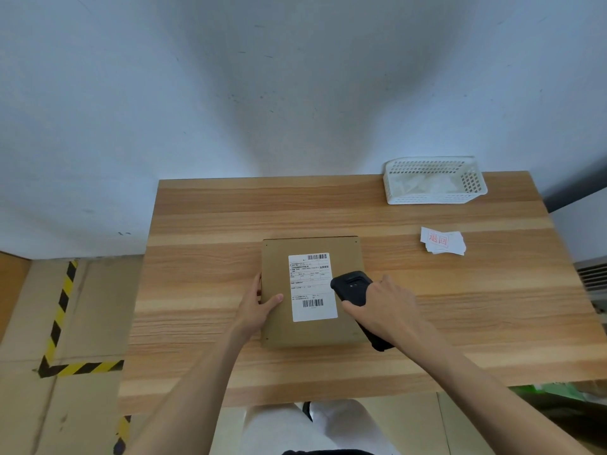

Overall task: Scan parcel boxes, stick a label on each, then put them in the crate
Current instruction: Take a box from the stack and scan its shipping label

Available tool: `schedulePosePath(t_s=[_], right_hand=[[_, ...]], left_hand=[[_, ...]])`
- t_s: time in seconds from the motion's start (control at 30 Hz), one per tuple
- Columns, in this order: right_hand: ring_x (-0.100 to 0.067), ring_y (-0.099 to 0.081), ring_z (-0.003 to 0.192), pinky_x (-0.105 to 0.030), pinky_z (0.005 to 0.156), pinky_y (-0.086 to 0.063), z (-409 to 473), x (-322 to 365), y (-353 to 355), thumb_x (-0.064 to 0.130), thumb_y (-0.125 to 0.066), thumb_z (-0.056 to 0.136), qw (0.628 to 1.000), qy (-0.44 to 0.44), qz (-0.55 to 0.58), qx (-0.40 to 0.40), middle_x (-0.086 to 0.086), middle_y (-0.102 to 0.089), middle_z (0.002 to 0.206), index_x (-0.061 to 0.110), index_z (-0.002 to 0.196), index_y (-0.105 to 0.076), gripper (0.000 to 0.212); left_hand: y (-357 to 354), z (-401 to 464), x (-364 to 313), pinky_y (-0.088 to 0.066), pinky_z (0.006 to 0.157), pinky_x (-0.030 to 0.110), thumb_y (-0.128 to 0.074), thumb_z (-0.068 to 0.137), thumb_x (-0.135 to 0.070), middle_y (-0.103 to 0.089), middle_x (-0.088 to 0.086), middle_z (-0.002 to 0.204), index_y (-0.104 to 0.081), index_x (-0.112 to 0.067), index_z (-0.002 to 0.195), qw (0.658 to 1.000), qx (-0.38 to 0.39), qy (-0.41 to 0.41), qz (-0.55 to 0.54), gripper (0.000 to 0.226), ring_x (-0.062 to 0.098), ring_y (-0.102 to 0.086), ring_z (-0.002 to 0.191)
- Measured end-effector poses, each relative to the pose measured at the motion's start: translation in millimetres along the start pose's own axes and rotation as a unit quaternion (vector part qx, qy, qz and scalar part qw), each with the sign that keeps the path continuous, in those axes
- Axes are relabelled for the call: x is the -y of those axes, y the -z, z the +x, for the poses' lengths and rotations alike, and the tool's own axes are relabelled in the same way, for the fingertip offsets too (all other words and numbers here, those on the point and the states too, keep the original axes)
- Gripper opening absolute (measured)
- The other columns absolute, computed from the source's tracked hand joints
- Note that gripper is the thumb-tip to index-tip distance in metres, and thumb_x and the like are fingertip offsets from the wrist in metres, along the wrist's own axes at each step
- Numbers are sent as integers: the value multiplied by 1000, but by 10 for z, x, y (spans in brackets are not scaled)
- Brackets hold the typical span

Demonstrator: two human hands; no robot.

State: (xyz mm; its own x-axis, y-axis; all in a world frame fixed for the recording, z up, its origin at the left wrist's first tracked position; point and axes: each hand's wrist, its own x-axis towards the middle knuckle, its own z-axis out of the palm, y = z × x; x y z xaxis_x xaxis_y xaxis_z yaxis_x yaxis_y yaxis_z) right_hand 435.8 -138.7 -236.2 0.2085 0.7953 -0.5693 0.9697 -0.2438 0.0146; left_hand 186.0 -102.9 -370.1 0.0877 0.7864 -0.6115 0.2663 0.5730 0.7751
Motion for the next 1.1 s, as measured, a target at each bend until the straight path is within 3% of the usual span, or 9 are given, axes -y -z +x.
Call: schedulePosePath(t_s=[0.23, 0.37, 0.47, 0.57, 0.67, 0.8, 0.9, 1.0, 1.1], right_hand=[[-14, -46, 61, -28, 52, -40, 388, -585, -504, 67, -47, 89, 992, -75, 87, -51, -3, -45, 89, 10, 87, -52, 57], [-13, -36, 65, -27, 54, -31, 763, -1021, -1082, 74, -13, 76, 995, -89, 37, -18, -1, -43, 84, 14, 103, -57, 80], [-23, -47, 70, -35, 59, -37, 885, -1104, -1258, 74, -20, 83, 996, -94, 7, -6, -4, -46, 79, 8, 99, -56, 76], [-27, -58, 78, -35, 66, -47, 932, -1011, -1291, 69, -50, 89, 991, -122, 44, -20, -9, -54, 85, 4, 96, -55, 66], [-27, -62, 85, -34, 70, -51, 964, -909, -1298, 68, -54, 88, 989, -138, 53, -15, -13, -60, 94, -1, 104, -56, 71], [-28, -66, 90, -35, 75, -54, 968, -874, -1251, 69, -49, 91, 988, -149, 29, -8, -12, -65, 99, 1, 106, -58, 71], [-27, -67, 84, -37, 75, -56, 948, -972, -1147, 70, -48, 91, 988, -148, 43, 7, -8, -67, 91, 6, 96, -63, 65], [-30, -64, 96, -36, 77, -51, 981, -1149, -1006, 56, -49, 98, 989, -133, 67, 12, -12, -63, 108, 6, 111, -60, 53], [-31, -59, 96, -39, 78, -49, 1016, -1335, -767, 43, -50, 100, 988, -122, 95, 2, -12, -58, 110, 8, 102, -58, 36]], left_hand=[[-11, 26, 16, -53, 90, 34, -74, 93, -24, -60, -7, 127, -36, -40, 151, 1000, -4, 0, 15, 71, 15, -59, 113], [5, 68, 69, -55, 97, 46, -75, 92, -30, -59, -5, 132, -35, -42, 152, 1000, -3, 11, 27, 73, 15, -60, 114], [10, 75, 89, -57, 92, 46, -73, 93, -28, -59, -7, 126, -35, -44, 151, 999, -3, 22, 26, 71, 18, -61, 114], [-5, 63, 64, -55, 82, 29, -72, 95, -24, -58, -11, 121, -37, -44, 147, 1000, -6, 16, 27, 66, 13, -61, 109], [-3, 79, 71, -54, 79, 25, -73, 94, -25, -58, -13, 121, -37, -44, 147, 999, -7, 17, 31, 67, 11, -62, 108], [22, 100, 44, -57, 88, 35, -75, 92, -27, -60, -9, 124, -35, -41, 150, 998, -3, 17, 54, 72, 12, -63, 108], [40, 67, -78, -54, 79, 26, -78, 89, -28, -58, -5, 126, -35, -35, 151, 994, -8, 10, 113, 76, 14, -64, 107], [23, 95, -307, -51, 92, 42, -76, 83, -42, -50, -2, 137, -32, -30, 150, 958, -52, -18, 282, 81, 24, -57, 120], [-193, 154, -700, -46, 99, 44, -69, 87, -46, -49, 4, 137, -38, -19, 148, 931, -116, -79, 336, 73, 28, -50, 124]])
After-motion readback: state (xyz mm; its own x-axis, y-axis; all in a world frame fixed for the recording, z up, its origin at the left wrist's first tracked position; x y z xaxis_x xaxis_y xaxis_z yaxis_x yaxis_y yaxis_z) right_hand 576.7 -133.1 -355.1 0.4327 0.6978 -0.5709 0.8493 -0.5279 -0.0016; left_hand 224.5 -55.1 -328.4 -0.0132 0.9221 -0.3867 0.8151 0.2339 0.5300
